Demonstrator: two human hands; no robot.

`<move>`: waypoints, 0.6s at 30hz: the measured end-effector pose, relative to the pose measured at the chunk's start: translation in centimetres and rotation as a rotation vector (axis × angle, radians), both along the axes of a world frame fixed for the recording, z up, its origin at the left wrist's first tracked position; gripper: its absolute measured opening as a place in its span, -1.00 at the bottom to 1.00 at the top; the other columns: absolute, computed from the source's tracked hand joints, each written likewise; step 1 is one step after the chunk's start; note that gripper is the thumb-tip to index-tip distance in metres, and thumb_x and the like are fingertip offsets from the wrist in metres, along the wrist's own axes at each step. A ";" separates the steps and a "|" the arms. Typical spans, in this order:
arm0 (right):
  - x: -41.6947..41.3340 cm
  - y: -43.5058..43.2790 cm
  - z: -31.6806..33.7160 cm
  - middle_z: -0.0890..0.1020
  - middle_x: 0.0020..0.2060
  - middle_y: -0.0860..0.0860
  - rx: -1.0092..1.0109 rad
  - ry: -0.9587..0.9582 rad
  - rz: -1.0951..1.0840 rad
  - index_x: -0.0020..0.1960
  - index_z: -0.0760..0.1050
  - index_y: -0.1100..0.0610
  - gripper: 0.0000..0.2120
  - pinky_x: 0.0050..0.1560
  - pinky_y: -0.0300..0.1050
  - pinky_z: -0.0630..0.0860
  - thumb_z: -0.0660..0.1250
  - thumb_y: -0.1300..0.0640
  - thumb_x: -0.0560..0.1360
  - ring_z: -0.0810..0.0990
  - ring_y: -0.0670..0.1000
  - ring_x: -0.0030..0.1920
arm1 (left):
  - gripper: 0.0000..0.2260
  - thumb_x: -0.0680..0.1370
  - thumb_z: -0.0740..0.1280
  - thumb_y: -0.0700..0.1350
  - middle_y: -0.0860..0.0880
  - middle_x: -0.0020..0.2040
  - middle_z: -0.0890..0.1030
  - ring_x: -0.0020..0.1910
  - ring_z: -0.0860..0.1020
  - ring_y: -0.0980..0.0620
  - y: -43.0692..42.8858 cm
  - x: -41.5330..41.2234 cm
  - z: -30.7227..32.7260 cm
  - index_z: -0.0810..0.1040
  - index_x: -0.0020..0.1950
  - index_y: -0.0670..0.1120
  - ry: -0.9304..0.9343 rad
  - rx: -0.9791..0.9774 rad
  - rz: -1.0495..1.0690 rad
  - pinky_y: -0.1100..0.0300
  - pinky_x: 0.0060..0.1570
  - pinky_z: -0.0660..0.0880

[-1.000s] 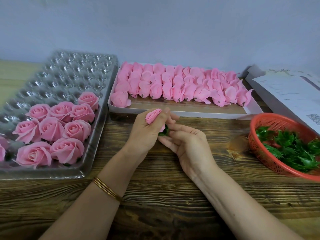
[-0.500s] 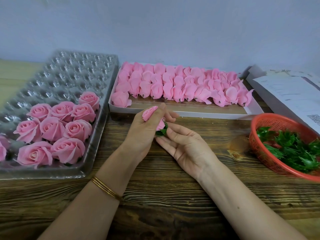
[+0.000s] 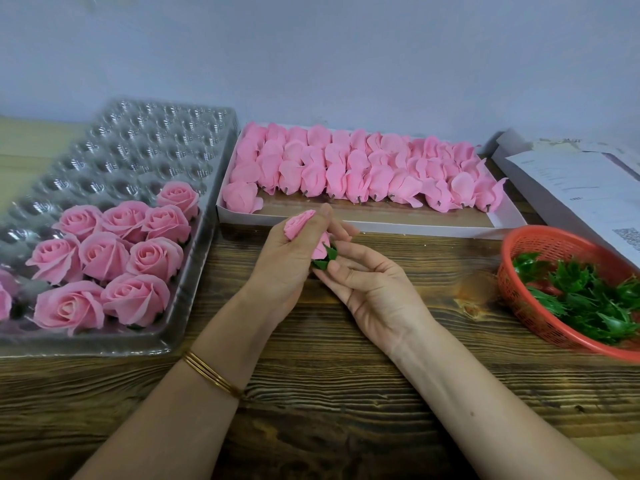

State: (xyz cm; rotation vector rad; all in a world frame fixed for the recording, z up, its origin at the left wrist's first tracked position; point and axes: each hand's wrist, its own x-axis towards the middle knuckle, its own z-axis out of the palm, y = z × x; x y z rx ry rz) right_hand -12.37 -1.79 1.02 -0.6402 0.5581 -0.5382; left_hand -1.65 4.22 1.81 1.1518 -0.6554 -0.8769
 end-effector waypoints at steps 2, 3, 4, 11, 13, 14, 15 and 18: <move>0.0 0.0 -0.1 0.70 -0.19 0.23 -0.017 -0.006 0.001 -0.07 0.58 0.32 -0.71 -0.06 -0.07 0.68 0.37 0.49 0.22 0.73 0.11 -0.14 | -0.64 0.65 0.22 -0.03 -0.10 -0.05 0.72 -0.03 0.68 0.01 0.0 0.0 0.0 0.63 -0.28 -0.07 0.011 0.000 -0.004 0.14 0.03 0.56; 0.0 0.0 -0.1 0.70 -0.20 0.22 -0.025 -0.002 0.006 -0.07 0.58 0.32 -0.71 -0.07 -0.08 0.68 0.38 0.48 0.23 0.73 0.10 -0.15 | -0.64 0.65 0.23 -0.01 -0.11 -0.04 0.72 -0.02 0.68 0.01 0.0 0.0 0.0 0.64 -0.29 -0.05 0.012 0.001 -0.006 0.13 0.04 0.56; -0.1 0.0 0.0 0.71 -0.20 0.21 -0.034 0.007 0.012 -0.06 0.58 0.32 -0.71 -0.08 -0.10 0.68 0.38 0.46 0.23 0.73 0.09 -0.15 | -0.64 0.64 0.23 0.00 -0.11 -0.03 0.72 -0.01 0.68 0.00 0.0 0.1 0.0 0.65 -0.29 -0.04 0.011 0.004 -0.008 0.12 0.06 0.56; 0.0 0.2 -0.1 0.72 -0.19 0.13 -0.084 0.027 -0.007 -0.04 0.59 0.28 -0.71 -0.11 -0.18 0.66 0.38 0.46 0.27 0.72 0.01 -0.14 | -0.64 0.65 0.23 -0.01 -0.11 -0.04 0.72 -0.01 0.68 -0.01 -0.1 0.1 -0.2 0.65 -0.29 -0.02 -0.015 0.009 0.006 0.13 0.03 0.56; -0.1 0.3 -0.1 0.73 -0.15 0.10 -0.140 0.035 -0.032 -0.02 0.59 0.28 -0.73 -0.04 -0.15 0.66 0.35 0.53 0.34 0.72 0.02 -0.09 | -0.64 0.64 0.24 -0.01 -0.12 -0.04 0.72 -0.04 0.68 -0.01 -0.2 0.1 -0.3 0.65 -0.29 -0.02 -0.038 0.012 0.028 0.10 0.02 0.56; -0.1 0.4 -0.2 0.73 -0.15 0.09 -0.166 0.046 -0.045 -0.02 0.60 0.27 -0.71 0.01 -0.13 0.65 0.33 0.55 0.38 0.72 0.03 -0.07 | -0.65 0.63 0.25 0.00 -0.12 -0.05 0.72 -0.05 0.67 -0.01 -0.3 0.1 -0.4 0.65 -0.29 -0.02 -0.049 0.012 0.037 0.09 0.03 0.56; -0.1 0.5 -0.2 0.73 -0.15 0.11 -0.179 0.059 -0.059 -0.03 0.62 0.26 -0.70 0.03 -0.11 0.65 0.32 0.57 0.39 0.71 0.04 -0.06 | -0.67 0.61 0.26 0.02 -0.12 -0.06 0.72 -0.05 0.67 0.00 -0.3 0.1 -0.4 0.64 -0.29 -0.02 -0.056 0.010 0.043 0.08 0.04 0.55; 0.0 0.6 -0.1 0.72 -0.17 0.15 -0.201 0.099 -0.080 -0.02 0.63 0.25 -0.68 0.08 -0.07 0.64 0.32 0.59 0.39 0.71 0.07 -0.06 | -0.71 0.52 0.29 0.09 -0.12 -0.07 0.72 -0.04 0.66 0.01 -0.3 0.1 -0.4 0.63 -0.25 -0.06 -0.071 -0.001 0.050 0.08 0.08 0.55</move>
